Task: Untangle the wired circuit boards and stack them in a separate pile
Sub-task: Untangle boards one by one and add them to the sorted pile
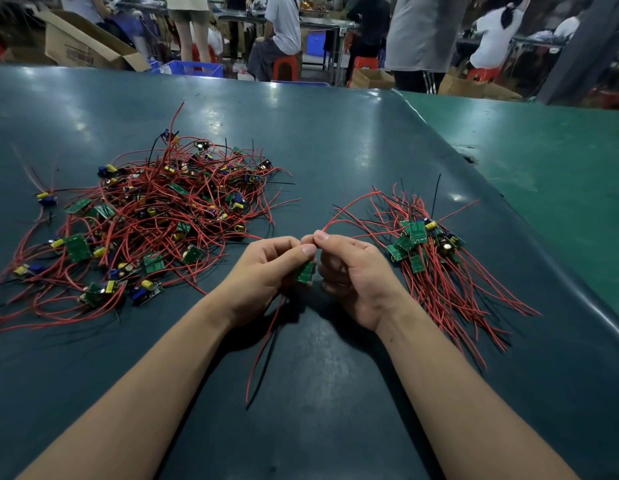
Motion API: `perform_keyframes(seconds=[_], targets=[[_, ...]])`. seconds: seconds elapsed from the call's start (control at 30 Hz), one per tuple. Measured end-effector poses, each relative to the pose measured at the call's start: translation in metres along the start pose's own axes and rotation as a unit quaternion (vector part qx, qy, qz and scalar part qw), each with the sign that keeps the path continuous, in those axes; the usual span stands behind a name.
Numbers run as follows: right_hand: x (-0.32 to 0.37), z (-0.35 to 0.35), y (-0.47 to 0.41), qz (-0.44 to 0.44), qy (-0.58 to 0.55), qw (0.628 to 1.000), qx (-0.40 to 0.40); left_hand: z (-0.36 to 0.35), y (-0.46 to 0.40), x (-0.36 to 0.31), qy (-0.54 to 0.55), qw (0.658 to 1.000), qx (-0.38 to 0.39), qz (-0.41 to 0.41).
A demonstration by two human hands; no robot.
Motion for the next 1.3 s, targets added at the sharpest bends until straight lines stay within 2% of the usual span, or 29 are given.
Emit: perform_keyframes(seconds=[0.13,0.3,0.47,0.57,0.63,0.73,0.9,1.0,1.1,1.3], targets=[[-0.001,-0.001,-0.001,-0.015,-0.022,1.0,-0.013,0.001,-0.002,0.002,-0.021,1.0,0.002,0.009],[0.002,0.006,-0.002,0.009,-0.034,0.997,-0.064,0.003,-0.004,0.001,-0.021,0.999,-0.003,0.024],[-0.001,0.004,-0.003,-0.017,-0.059,0.996,-0.062,-0.001,0.0,0.002,-0.043,0.998,0.032,0.031],[0.002,0.007,-0.004,-0.002,-0.075,0.994,-0.076,0.003,-0.002,0.001,-0.013,0.999,0.012,0.03],[0.007,0.013,-0.004,0.007,-0.138,0.988,-0.072,0.003,-0.002,0.0,0.018,0.999,0.015,0.031],[0.009,0.017,-0.003,0.003,-0.208,0.976,-0.056,0.002,-0.002,0.001,0.005,0.999,0.034,0.035],[0.007,0.015,-0.003,-0.005,-0.192,0.979,-0.072,0.004,-0.002,0.004,-0.023,0.998,0.044,0.041],[0.01,0.023,-0.004,0.012,-0.228,0.97,-0.078,0.005,-0.004,0.004,-0.014,0.998,0.047,0.04],[0.011,0.027,-0.005,0.014,-0.273,0.959,-0.068,0.003,-0.004,0.003,-0.02,0.998,0.047,0.043],[0.012,0.022,-0.004,0.003,-0.265,0.964,-0.03,0.003,-0.003,0.004,-0.028,0.997,0.057,0.054]])
Point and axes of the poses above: each hand's wrist, its own y-axis away from the middle knuckle, its own z-axis out of the back of the hand, x = y × z, the point moved 6 cm from there along -y, towards the middle knuckle, and after that the axes turned 15 degrees about y, right-handed, at the moved point
